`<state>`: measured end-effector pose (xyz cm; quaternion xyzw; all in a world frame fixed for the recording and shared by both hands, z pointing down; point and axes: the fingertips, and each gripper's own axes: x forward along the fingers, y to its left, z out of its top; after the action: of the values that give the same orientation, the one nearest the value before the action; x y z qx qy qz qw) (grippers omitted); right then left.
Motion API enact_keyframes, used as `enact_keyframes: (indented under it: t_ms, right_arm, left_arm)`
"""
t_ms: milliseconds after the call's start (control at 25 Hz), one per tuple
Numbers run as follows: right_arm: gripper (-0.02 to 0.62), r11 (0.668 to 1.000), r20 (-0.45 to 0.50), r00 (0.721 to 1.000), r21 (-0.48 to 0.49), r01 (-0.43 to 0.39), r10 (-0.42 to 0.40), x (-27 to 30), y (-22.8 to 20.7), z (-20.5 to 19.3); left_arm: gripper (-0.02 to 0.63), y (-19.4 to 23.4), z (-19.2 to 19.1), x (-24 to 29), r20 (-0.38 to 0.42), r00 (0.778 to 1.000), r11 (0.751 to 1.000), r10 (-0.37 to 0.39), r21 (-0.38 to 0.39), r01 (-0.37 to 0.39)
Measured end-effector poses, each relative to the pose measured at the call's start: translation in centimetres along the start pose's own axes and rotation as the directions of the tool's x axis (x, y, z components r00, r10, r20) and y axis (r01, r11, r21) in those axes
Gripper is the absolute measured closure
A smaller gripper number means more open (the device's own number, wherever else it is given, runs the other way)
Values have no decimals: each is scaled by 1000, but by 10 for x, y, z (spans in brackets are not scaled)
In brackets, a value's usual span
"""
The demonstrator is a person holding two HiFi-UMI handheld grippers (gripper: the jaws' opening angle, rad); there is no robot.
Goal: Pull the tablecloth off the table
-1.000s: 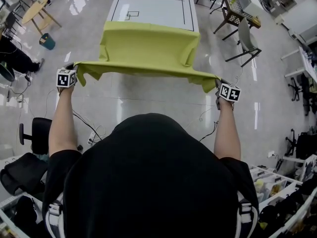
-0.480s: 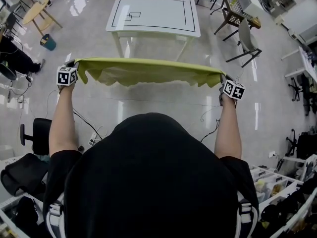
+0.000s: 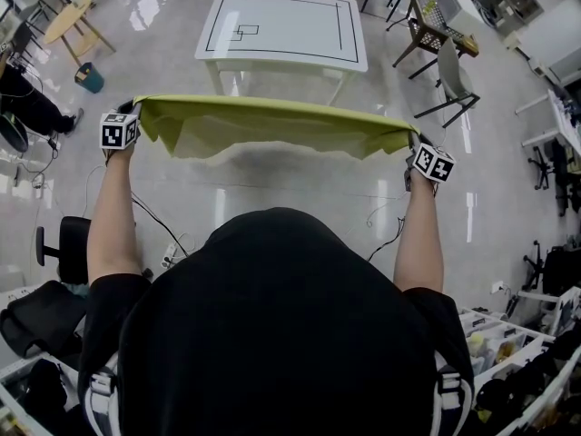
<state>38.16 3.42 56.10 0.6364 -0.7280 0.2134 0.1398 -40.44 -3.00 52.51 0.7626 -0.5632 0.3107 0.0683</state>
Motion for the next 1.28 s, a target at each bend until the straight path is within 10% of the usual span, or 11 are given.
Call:
enact_keyframes:
  t_ms: [1280]
  right_arm:
    - [569, 997, 281, 959, -71, -1, 21, -42, -9, 161]
  left_arm:
    - [581, 28, 154, -54, 265, 958, 993, 112, -6, -114]
